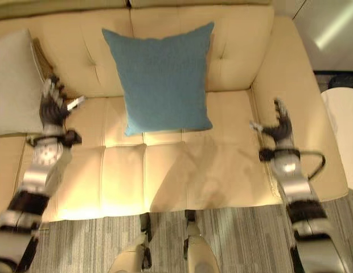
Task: Pick up all the scattered cushions and arrange them neatly on the sofa.
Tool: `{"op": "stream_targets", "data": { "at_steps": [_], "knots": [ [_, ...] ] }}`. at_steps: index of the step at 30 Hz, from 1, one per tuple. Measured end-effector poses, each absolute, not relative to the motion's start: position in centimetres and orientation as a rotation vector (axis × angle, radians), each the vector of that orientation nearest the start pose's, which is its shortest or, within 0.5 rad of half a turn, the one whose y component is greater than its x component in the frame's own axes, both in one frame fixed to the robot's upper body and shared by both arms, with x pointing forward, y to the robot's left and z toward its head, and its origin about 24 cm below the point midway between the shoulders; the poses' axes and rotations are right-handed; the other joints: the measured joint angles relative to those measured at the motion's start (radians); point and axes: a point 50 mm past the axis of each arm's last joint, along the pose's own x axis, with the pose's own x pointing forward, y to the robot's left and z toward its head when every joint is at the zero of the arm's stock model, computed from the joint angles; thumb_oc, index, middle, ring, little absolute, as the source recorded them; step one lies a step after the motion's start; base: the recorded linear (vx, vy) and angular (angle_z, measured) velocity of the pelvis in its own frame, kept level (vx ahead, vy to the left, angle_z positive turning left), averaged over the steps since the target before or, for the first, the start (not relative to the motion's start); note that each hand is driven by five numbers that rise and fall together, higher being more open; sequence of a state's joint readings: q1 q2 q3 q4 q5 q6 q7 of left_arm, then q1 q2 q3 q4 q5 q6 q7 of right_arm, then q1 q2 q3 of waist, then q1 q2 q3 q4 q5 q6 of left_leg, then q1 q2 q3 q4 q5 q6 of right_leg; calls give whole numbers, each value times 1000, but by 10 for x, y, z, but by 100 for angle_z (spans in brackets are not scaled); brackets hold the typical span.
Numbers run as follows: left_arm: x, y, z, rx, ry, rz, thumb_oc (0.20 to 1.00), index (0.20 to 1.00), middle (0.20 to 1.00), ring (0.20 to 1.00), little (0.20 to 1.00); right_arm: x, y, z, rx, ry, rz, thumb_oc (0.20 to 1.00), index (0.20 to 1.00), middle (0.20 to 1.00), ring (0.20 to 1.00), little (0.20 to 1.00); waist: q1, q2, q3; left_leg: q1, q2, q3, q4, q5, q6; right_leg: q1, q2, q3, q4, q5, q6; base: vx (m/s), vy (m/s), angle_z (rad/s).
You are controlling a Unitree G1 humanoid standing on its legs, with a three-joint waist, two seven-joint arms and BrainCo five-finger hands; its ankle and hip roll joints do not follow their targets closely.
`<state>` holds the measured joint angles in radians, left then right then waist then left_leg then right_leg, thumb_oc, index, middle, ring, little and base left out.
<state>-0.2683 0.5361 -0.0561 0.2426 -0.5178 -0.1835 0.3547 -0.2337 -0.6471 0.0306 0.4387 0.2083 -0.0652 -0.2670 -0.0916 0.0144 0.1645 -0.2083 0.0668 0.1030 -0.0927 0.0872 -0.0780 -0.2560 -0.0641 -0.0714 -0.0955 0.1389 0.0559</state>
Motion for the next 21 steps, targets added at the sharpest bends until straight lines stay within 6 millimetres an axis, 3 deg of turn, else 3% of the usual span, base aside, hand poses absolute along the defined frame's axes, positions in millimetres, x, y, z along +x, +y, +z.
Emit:
{"op": "stream_targets", "data": {
  "at_steps": [2, 5, 9, 12, 17, 21],
  "knots": [
    [279, 257, 60, -13, -63, 344, 1000, 1000, 1000, 1000, 1000, 265, -305, 30, -473, 192, -333, 1000, 1000, 1000, 1000, 1000, 1, -1, -29, 33, -1, -3, 1, -8, 3, 36, -1, -8, 1, -9, 5, 3, -5, 5],
    [215, 263, -36, 79, 351, 344, 1000, 1000, 1000, 1000, 1000, 204, -308, -44, -473, 515, -314, 1000, 1000, 1000, 1000, 1000, 2, -3, -90, 121, 4, -3, -5, -39, 0, 127, 3, -10, -2, -52, 15, 3, 6, 7],
    [143, 274, -108, 272, 803, 281, 1000, 1000, 1000, 1000, 1000, 143, -304, -102, -481, 850, -265, 1000, 1000, 1000, 1000, 1000, 1, -11, -135, 138, 3, -3, -5, -49, -2, 147, 1, -18, -5, -60, 13, 0, 0, 0],
    [104, 271, -136, 337, 1018, 229, 1000, 1000, 1000, 1000, 1000, 111, -300, -124, -508, 1011, -215, 1000, 1000, 1000, 1000, 1000, 0, -13, -145, 169, 1, -2, -5, -55, 7, 177, -3, -20, -6, -62, 14, 0, 0, 0],
    [57, 257, -159, 328, 1255, 222, 1000, 1000, 1000, 1000, 1000, 70, -291, -145, -477, 1207, -203, 1000, 1000, 1000, 1000, 1000, 2, -11, -172, 199, 2, 0, -5, -63, 20, 206, -1, -19, -6, -66, 12, 6, -14, 0],
    [45, 262, -161, 319, 1309, 256, 1000, 1000, 1000, 1000, 1000, 63, -290, -148, -485, 1251, -195, 1000, 1000, 1000, 1000, 1000, 5, -8, -174, 226, 9, -1, -5, -67, 25, 237, 6, -19, -6, -71, 6, -14, -57, 0]
  ]
}}
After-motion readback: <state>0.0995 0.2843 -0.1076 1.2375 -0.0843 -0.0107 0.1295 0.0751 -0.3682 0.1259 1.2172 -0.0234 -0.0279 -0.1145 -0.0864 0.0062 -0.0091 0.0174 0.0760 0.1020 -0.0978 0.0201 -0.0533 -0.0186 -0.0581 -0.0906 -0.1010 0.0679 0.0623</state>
